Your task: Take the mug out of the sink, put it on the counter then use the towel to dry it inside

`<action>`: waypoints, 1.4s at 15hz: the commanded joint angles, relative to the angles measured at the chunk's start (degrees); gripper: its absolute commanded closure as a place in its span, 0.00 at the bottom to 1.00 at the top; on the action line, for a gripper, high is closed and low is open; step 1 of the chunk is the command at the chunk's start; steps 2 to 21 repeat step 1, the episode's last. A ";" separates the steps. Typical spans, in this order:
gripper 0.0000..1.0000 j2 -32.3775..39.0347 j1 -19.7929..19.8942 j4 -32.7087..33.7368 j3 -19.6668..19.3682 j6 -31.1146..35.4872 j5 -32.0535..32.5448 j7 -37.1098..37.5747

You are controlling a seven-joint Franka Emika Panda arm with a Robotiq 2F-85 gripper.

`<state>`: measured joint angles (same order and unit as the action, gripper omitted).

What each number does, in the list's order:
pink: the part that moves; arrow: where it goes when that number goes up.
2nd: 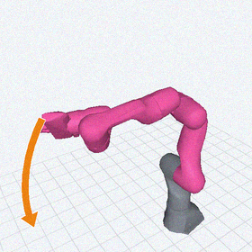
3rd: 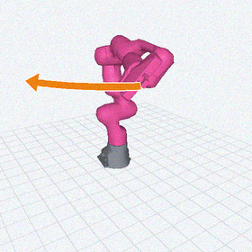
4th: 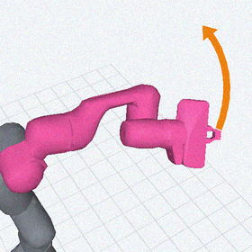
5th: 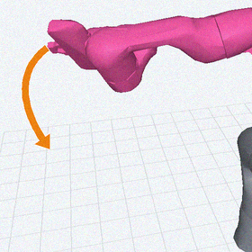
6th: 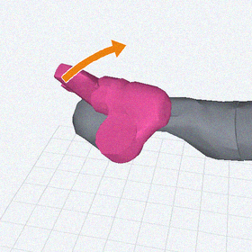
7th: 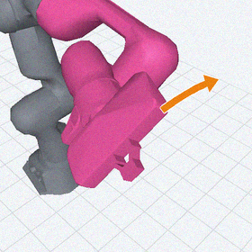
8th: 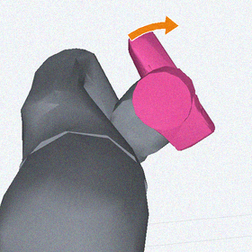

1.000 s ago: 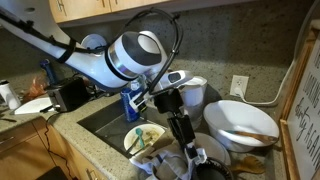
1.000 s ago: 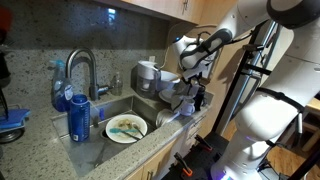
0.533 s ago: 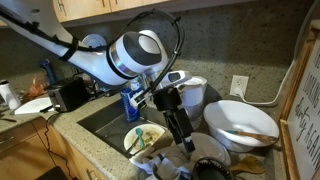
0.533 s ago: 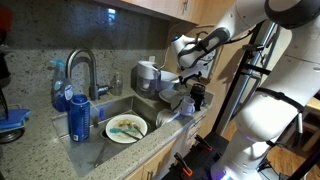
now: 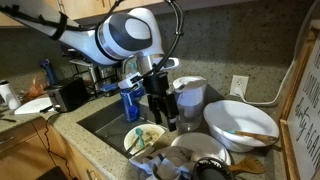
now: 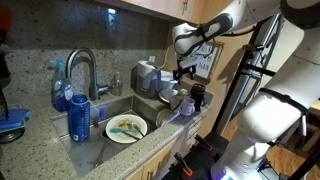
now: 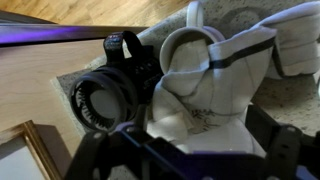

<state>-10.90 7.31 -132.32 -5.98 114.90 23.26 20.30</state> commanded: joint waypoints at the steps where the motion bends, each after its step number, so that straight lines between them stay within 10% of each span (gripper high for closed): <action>1: 0.00 -0.72 0.51 0.11 0.82 -0.37 -0.40 -0.43; 21: 0.00 -0.72 0.51 0.11 0.82 -0.37 -0.40 -0.43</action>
